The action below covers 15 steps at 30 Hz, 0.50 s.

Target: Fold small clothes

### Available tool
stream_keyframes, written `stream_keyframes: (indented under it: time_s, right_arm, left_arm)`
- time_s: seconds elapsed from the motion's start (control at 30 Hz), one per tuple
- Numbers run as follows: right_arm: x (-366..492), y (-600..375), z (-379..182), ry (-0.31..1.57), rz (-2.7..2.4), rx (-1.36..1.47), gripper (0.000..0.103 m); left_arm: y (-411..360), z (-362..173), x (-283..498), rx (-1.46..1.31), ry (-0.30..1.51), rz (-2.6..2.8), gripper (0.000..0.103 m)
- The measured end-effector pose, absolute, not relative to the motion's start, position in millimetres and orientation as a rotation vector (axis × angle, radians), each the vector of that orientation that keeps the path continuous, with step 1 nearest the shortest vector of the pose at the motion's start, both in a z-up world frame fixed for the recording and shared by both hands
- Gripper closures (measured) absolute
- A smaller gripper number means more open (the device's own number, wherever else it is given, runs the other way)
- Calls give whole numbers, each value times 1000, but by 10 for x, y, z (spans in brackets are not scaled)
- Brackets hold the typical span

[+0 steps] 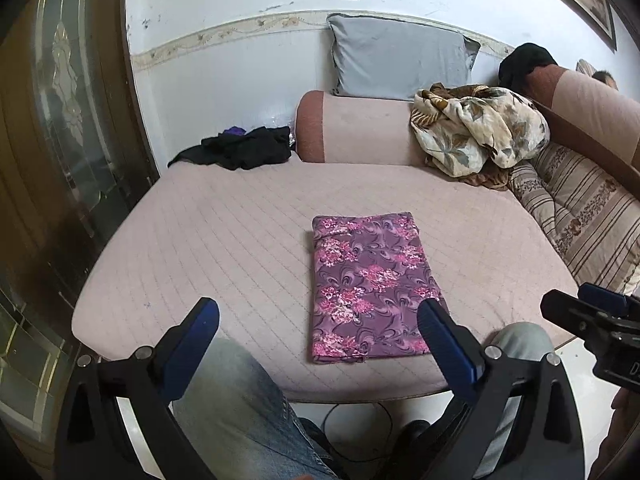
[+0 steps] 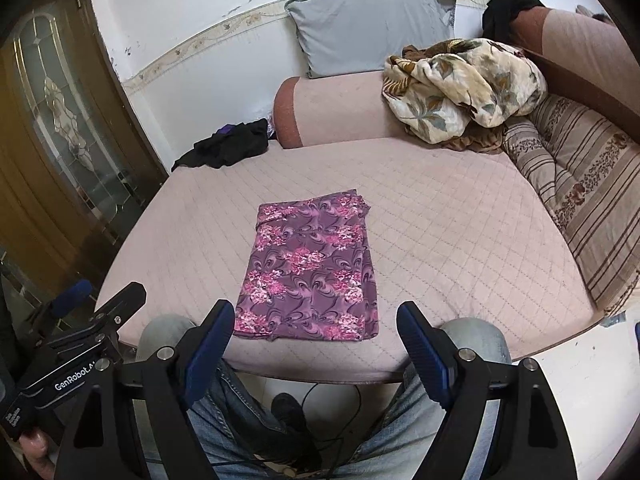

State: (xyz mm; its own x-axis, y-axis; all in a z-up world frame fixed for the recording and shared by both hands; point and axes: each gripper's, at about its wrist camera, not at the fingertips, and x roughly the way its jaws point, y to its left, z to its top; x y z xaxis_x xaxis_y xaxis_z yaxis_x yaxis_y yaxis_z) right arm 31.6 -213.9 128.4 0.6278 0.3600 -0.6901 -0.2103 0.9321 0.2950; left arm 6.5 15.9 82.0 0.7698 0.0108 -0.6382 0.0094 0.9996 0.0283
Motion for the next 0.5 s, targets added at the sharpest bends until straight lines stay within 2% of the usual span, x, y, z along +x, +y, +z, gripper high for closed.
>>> stream_keyframes:
  time_s: [0.5]
  right_arm:
    - [336, -2218, 1271, 820, 314, 198, 16]
  left_arm:
    - [34, 851, 8, 82, 671, -6, 4]
